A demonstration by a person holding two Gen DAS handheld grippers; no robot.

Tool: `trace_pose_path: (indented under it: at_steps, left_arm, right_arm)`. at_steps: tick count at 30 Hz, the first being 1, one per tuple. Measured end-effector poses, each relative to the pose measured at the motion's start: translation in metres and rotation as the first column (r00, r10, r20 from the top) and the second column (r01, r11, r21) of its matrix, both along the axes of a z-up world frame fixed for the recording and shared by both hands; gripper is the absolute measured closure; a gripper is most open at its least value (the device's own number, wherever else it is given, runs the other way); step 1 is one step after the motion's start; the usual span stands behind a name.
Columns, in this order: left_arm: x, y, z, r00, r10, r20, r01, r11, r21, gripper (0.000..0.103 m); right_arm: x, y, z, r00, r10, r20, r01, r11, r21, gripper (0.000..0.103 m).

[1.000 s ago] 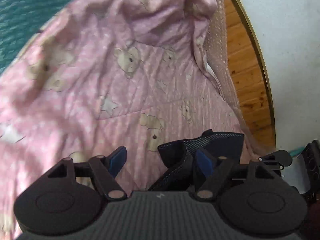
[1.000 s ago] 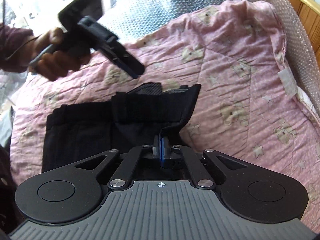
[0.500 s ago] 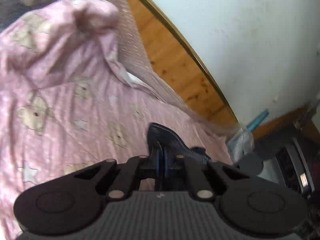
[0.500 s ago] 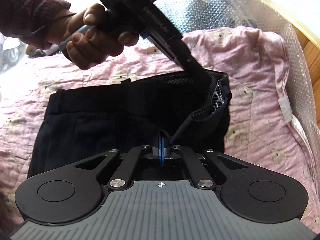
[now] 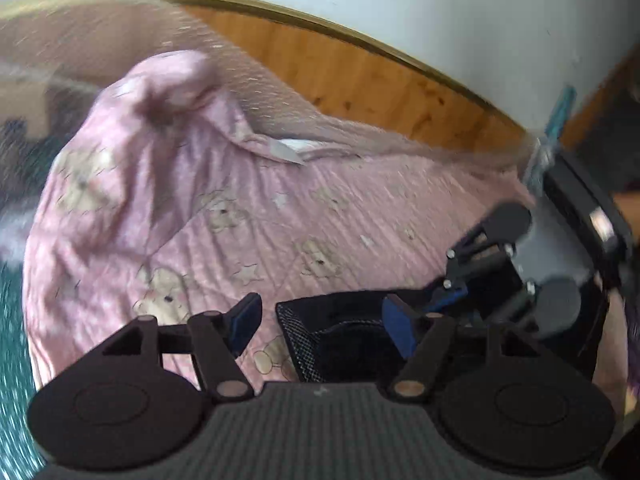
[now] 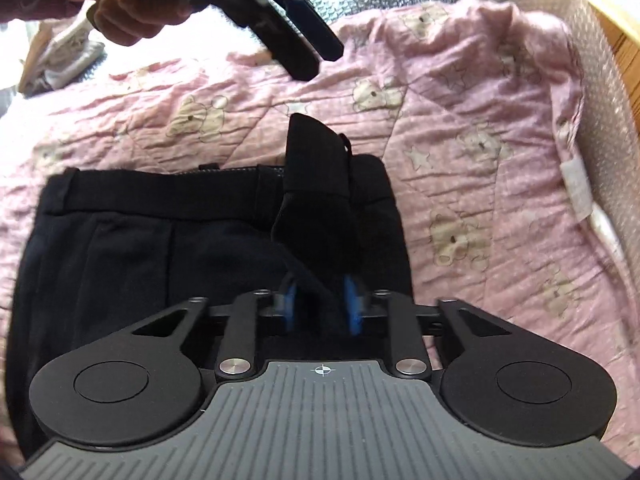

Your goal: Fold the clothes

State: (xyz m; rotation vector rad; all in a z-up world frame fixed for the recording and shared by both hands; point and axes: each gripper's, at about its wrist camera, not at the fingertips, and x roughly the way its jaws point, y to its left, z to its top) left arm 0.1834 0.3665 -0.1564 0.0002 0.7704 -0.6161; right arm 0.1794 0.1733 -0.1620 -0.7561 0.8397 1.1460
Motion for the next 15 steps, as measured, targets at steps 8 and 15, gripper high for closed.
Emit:
trace_pose_path:
  at_steps: [8, 15]
  left_arm:
    - [0.003, -0.064, -0.031, 0.934, -0.347, 0.081, 0.31, 0.903, 0.298, 0.03]
    - [0.041, -0.056, -0.045, 0.937, -0.335, -0.098, 0.346, 0.928, 0.138, 0.099]
  right_arm:
    - [0.027, -0.013, 0.016, 0.995, -0.038, -0.091, 0.043, 0.997, 0.061, 0.1]
    - [0.019, -0.077, 0.028, 0.954, -0.283, -0.1, 0.295, 0.947, 0.129, 0.056]
